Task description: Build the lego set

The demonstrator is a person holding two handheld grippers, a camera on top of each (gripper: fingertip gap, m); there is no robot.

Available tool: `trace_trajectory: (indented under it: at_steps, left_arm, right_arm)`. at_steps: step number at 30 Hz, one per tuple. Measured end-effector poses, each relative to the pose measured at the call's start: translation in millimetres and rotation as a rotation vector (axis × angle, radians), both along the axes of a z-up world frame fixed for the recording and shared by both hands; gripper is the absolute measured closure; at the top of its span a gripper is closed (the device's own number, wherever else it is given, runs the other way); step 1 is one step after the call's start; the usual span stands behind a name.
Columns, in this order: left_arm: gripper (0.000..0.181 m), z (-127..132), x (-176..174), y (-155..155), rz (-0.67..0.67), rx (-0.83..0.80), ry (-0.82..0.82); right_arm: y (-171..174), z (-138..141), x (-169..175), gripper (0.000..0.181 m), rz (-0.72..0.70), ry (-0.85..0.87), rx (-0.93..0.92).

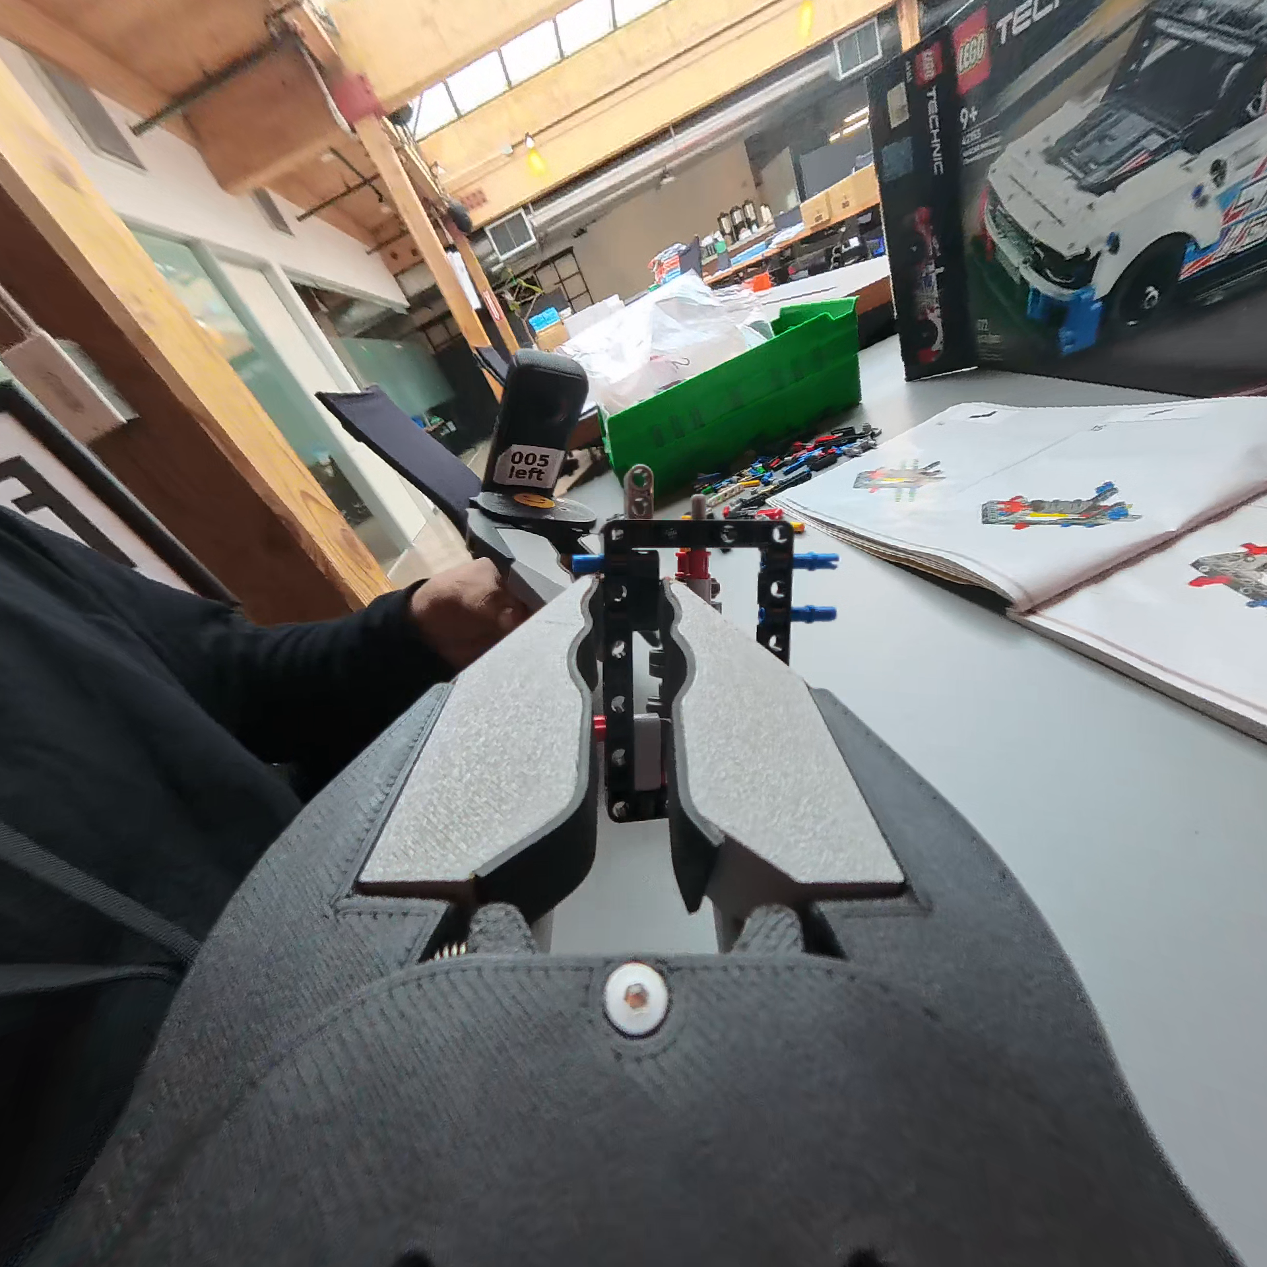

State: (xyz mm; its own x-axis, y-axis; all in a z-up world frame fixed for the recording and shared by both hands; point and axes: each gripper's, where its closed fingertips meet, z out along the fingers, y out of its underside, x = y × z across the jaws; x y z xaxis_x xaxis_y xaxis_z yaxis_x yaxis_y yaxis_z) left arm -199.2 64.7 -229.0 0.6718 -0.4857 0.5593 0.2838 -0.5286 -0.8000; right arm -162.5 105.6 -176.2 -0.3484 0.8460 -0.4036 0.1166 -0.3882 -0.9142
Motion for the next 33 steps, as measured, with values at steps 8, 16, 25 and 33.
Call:
trace_trajectory:
  at_steps: [8,16,25,33]
  left_arm:
    - [0.158,-11,8,0,-0.021,-0.026,0.032]
    - [0.159,-12,8,0,-0.024,-0.034,0.032]
    - [0.159,-16,-11,-1,0.014,-0.044,0.056]
    - [0.151,-21,-5,0,-0.067,-0.070,0.065]
  right_arm:
    - [7,-2,-1,0.170,-0.023,0.022,-0.148]
    - [8,-4,0,0.170,-0.015,0.036,-0.179]
    - [-3,-42,-8,0.170,-0.119,-0.142,0.394]
    - [-27,-83,-26,0.169,-0.135,-0.292,0.863]
